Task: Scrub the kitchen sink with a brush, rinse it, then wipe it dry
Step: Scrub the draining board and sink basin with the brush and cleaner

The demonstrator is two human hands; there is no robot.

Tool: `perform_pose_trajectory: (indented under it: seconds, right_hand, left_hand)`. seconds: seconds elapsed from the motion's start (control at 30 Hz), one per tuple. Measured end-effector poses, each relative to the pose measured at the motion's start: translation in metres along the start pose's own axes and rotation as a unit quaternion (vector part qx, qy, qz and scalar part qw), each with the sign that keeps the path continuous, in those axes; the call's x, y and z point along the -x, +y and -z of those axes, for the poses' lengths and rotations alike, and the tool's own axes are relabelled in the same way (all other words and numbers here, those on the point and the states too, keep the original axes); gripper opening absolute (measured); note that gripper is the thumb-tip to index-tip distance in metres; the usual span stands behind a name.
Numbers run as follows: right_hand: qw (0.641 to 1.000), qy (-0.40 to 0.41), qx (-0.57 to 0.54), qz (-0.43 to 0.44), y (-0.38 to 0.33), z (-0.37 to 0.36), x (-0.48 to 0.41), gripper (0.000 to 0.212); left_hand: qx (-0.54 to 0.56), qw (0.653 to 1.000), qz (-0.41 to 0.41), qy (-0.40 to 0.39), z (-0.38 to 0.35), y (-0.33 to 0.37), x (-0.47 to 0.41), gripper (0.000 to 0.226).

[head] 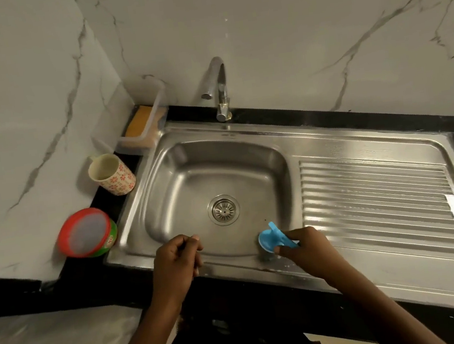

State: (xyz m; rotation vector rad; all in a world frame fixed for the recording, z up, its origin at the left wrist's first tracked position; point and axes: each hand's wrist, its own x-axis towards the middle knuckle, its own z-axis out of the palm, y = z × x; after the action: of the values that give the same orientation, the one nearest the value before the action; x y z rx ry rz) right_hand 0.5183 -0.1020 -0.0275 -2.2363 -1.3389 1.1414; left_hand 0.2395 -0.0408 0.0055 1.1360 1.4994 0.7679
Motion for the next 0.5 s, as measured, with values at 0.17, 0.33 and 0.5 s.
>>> perform_pose_trajectory:
  seconds: [0.17, 0.33, 0.5]
  right_hand:
    - [0.989, -0.024, -0.136, 0.047, -0.057, -0.027, 0.001, 0.014]
    - [0.975, -0.05, -0.153, 0.151, -0.146, -0.065, -0.006, 0.014]
    - [0.966, -0.057, -0.084, 0.239, -0.227, -0.111, -0.019, 0.032]
  left_hand:
    - [0.003, 0.999, 0.015, 0.029, 0.039, -0.01, -0.003, 0.032]
    - [0.015, 0.997, 0.036, 0.071, 0.091, -0.021, -0.011, 0.03]
    - [0.015, 0.991, 0.073, 0.108, 0.143, -0.037, -0.023, 0.03]
